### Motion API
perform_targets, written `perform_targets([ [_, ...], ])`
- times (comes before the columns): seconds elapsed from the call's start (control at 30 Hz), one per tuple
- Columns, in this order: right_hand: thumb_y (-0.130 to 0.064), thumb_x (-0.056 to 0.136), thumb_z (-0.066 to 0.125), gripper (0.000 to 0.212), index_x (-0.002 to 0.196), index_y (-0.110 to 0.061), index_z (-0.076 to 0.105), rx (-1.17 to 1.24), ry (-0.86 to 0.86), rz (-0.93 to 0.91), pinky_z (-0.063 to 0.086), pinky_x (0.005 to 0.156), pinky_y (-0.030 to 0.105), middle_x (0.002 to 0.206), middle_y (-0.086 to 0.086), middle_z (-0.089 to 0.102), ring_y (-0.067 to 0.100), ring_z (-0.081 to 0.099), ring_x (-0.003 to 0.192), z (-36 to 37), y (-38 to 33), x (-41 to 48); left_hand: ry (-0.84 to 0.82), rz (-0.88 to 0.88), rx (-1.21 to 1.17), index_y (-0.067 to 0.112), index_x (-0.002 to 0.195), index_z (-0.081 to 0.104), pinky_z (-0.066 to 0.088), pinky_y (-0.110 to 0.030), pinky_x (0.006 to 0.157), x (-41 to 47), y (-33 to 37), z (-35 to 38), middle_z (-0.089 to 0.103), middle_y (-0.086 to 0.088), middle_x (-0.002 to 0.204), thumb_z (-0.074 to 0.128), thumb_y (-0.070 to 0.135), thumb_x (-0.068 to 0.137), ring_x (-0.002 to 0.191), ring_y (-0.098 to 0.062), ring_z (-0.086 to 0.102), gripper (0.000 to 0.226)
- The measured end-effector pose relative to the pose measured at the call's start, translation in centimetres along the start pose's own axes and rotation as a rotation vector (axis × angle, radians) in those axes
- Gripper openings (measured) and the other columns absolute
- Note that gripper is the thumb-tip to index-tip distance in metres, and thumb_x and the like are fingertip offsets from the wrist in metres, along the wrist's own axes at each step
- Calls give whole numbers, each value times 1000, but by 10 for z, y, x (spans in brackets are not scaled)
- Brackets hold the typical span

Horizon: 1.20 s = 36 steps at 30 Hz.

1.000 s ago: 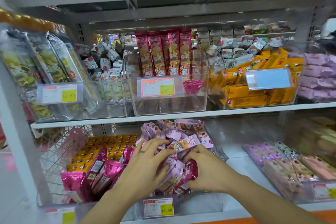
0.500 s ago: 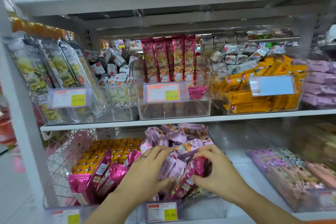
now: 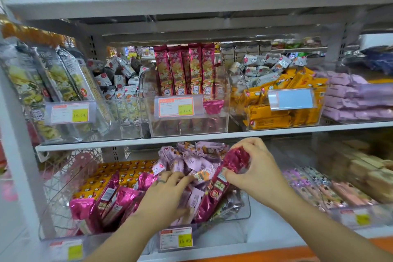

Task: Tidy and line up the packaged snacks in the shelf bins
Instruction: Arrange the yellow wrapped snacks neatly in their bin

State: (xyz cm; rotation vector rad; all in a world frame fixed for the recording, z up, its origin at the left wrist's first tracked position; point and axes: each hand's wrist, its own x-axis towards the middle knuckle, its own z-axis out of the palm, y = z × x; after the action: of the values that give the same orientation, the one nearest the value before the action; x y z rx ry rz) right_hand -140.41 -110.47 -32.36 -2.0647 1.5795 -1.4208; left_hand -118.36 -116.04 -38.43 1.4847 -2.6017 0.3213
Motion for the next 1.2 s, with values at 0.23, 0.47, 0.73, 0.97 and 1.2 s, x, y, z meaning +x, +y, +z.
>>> perform_targets([
  [0.23, -21, 69, 77, 24, 84, -18, 58, -59, 57, -104, 32, 71, -4, 104, -20, 39, -22, 40, 94, -29, -24, -7, -89, 32, 26, 38, 147, 21, 33, -41, 107, -5, 10, -8, 22, 4, 152, 51, 45, 90, 136, -24, 27, 65],
  [0.47, -22, 65, 76, 28, 88, -19, 60, -110, 106, -172, 38, 81, 7, 103, -7, 44, -1, 47, 94, -48, -44, -8, -8, -2, -130, 34, 142, 33, 41, -29, 96, -12, 8, -47, 35, 12, 142, 56, 44, 88, 127, -13, 42, 60],
  [0.73, -26, 69, 75, 28, 87, -16, 56, -115, 115, -205, 41, 76, 15, 102, -10, 42, 0, 46, 91, -69, -75, -8, 122, 77, -403, 36, 136, 42, 40, -16, 90, -24, 23, -109, 52, 14, 130, 62, 38, 88, 102, 1, 50, 52],
  [0.97, -20, 68, 77, 23, 82, -23, 59, -51, 197, -333, 35, 76, 2, 104, -4, 47, -5, 47, 93, -100, -131, -7, 287, 177, -610, 38, 124, 49, 45, -21, 96, -41, 46, -178, 56, 21, 119, 67, 30, 86, 104, 7, 54, 43],
  [1.2, -22, 69, 80, 34, 95, -19, 58, 31, 420, -536, 38, 84, 4, 112, -1, 48, 5, 50, 100, -110, -170, 7, 661, 142, -543, 41, 114, 51, 42, -20, 91, -45, 38, -235, 54, 16, 110, 62, 17, 89, 99, 0, 53, 36],
])
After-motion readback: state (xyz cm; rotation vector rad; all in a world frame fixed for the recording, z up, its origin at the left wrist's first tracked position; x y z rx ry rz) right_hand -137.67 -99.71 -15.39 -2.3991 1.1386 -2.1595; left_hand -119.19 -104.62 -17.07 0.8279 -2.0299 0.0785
